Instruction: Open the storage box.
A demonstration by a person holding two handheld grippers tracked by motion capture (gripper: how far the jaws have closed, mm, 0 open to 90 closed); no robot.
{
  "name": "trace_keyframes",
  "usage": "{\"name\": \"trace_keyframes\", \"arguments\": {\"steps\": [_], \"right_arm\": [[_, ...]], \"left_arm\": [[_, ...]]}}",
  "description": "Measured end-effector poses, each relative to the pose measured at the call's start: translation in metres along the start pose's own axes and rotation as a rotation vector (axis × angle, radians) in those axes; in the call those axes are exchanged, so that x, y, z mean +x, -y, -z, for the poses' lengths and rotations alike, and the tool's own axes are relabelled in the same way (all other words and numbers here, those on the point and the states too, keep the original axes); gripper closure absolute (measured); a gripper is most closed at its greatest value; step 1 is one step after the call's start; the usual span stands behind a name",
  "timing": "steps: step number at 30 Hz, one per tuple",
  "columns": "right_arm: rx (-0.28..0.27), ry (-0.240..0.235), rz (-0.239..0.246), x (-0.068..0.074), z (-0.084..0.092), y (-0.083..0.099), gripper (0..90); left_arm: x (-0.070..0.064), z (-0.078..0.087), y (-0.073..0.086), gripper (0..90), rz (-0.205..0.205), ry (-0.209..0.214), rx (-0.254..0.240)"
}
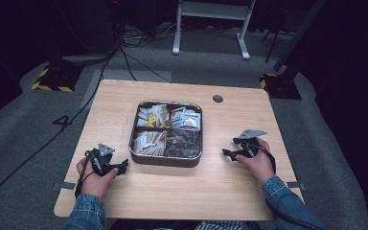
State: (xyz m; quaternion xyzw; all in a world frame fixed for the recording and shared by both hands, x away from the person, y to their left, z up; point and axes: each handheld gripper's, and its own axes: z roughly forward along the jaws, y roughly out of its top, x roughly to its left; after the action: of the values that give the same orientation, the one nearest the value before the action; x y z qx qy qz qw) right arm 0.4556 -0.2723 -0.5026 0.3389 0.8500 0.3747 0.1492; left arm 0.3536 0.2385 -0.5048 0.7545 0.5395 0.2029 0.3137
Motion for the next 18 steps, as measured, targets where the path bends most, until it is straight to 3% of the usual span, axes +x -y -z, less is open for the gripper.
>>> {"name": "trace_keyframes", "arguments": {"steps": [1, 4, 5, 6, 9, 11, 14, 15, 18], "right_arm": [[0.012, -0.011, -0.002, -0.001, 0.001, -0.002, 34.0], [0.015, -0.029, -0.037, -0.002, 0.003, -0.007, 35.3], [-0.027, -0.053, -0.061, -0.003, 0.007, -0.017, 35.9], [-0.036, -0.054, -0.063, -0.003, 0.009, -0.021, 35.7], [-0.046, -0.058, -0.062, 0.0, 0.012, -0.032, 35.6], [-0.076, -0.088, -0.044, 0.006, 0.015, -0.052, 36.8], [-0.089, -0.107, -0.033, 0.01, 0.016, -0.062, 36.9], [-0.096, -0.121, -0.019, 0.016, 0.015, -0.074, 37.8], [-0.093, -0.139, -0.001, 0.025, 0.012, -0.09, 38.8]], "left_arm": [[0.0, 0.0, 0.0, 16.2, -0.001, 0.0, 0.0], [0.0, 0.0, 0.0, 16.2, 0.0, -0.004, 0.001], [0.001, -0.001, -0.001, 16.2, -0.004, -0.005, 0.002], [0.001, -0.001, -0.001, 16.2, -0.004, -0.005, 0.002], [0.001, -0.001, -0.001, 16.2, -0.004, -0.005, 0.002], [0.001, 0.0, -0.001, 16.3, -0.001, -0.004, 0.0], [0.001, 0.0, 0.0, 16.3, -0.003, -0.002, 0.0], [0.001, 0.0, 0.0, 16.3, -0.003, -0.002, 0.0], [0.002, 0.0, -0.001, 15.7, -0.007, 0.006, 0.004]]}}
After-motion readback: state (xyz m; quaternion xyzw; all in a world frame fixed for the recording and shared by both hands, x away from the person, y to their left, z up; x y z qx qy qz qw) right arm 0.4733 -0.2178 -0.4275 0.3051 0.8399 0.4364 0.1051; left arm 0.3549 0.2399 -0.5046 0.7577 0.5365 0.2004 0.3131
